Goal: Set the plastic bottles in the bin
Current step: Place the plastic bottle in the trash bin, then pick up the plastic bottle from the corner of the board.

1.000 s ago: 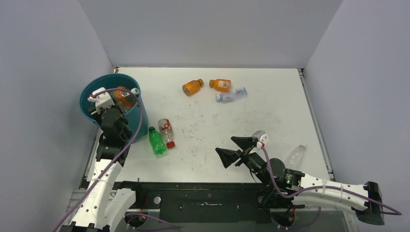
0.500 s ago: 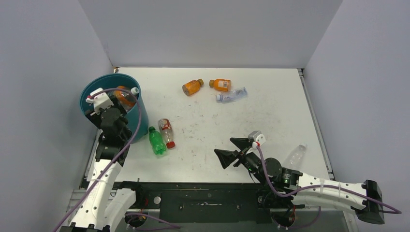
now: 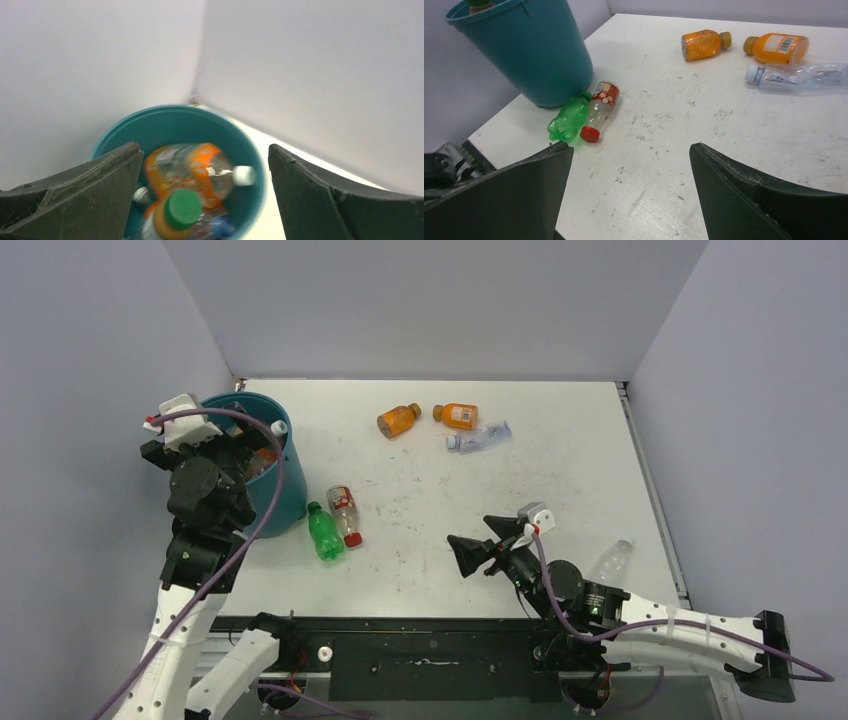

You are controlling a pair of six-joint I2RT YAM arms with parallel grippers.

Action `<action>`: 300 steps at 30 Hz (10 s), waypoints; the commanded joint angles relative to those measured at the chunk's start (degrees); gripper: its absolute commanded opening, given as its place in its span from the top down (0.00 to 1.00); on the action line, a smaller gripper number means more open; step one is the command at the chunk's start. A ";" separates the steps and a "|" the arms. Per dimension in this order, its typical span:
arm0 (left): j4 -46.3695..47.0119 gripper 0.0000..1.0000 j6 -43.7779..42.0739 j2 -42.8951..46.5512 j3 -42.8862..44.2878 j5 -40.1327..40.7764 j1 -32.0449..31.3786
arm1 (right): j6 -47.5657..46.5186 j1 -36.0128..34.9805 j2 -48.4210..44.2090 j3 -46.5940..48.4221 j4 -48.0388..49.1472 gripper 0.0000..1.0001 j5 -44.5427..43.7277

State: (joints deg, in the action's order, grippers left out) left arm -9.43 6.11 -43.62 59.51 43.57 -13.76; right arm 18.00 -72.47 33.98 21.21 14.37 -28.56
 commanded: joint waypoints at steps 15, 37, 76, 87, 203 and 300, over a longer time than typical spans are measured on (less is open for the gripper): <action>-7.18 0.04 -5.80 -2.79 0.55 -40.43 -33.21 | 19.95 46.60 19.33 17.88 -22.88 0.10 10.88; 0.36 0.04 8.83 6.33 -16.11 -38.99 -31.80 | 27.04 76.82 8.07 5.43 -31.70 0.10 2.72; 1.61 0.04 8.61 1.73 -17.85 -31.67 -32.64 | 21.56 81.86 34.52 25.10 -38.75 0.10 3.23; 3.68 0.04 9.46 4.77 -18.86 -37.79 -31.94 | 18.27 95.02 32.47 24.39 -54.69 0.10 8.01; 38.34 0.65 21.58 -1.66 -29.14 -75.84 -30.72 | 24.31 9.01 30.95 10.65 48.14 0.16 33.15; -1.88 0.88 21.56 -7.67 10.18 -58.33 -28.27 | -4.94 -10.23 18.61 8.74 19.77 0.72 9.04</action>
State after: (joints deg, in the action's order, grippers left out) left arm -14.35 27.42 -53.25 68.82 -13.30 -43.20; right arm 13.80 -81.97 52.53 28.01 32.16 -18.72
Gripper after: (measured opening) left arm 0.322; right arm 0.638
